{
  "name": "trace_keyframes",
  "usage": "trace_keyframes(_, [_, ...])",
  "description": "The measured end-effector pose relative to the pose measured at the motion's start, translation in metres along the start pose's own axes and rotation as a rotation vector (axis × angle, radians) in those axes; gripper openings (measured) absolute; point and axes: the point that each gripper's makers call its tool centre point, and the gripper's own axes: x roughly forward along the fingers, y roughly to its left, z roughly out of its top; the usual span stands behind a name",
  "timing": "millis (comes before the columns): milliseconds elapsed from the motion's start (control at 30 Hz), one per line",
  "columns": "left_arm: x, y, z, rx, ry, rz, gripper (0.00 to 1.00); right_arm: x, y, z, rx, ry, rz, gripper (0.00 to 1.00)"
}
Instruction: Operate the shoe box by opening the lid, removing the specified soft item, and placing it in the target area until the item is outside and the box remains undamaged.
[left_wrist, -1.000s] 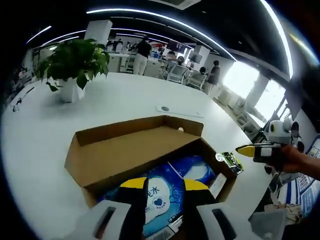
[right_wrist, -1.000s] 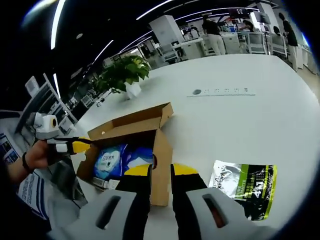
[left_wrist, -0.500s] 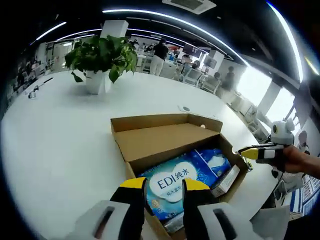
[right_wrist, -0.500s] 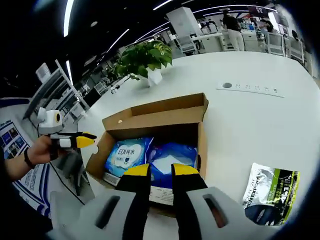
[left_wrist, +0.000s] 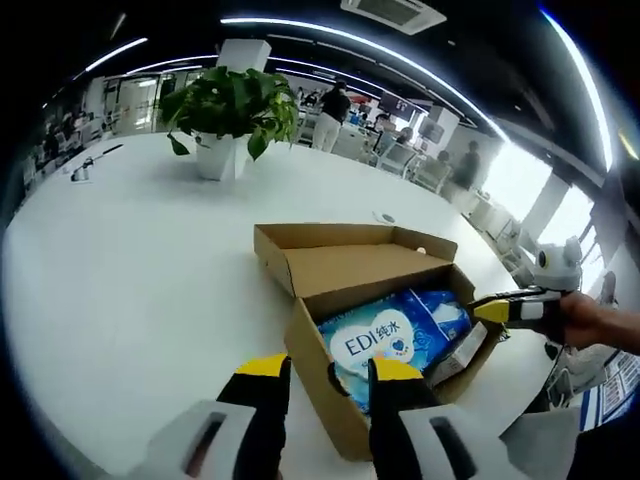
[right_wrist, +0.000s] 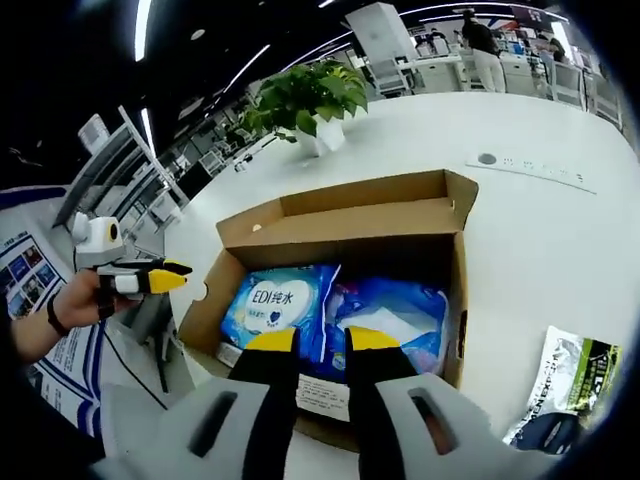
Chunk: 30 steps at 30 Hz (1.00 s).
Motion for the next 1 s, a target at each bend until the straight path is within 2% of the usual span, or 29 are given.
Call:
trace_keyframes(533, [0.001, 0.001, -0.006, -0.003, 0.010, -0.013, 0.32, 0.029, 0.009, -0.018, -0.029, 0.078, 0.002, 0.22])
trace_keyframes(1000, [-0.004, -0.005, -0.012, -0.003, 0.009, -0.023, 0.32, 0.053, 0.010, -0.014, -0.043, 0.095, -0.011, 0.19])
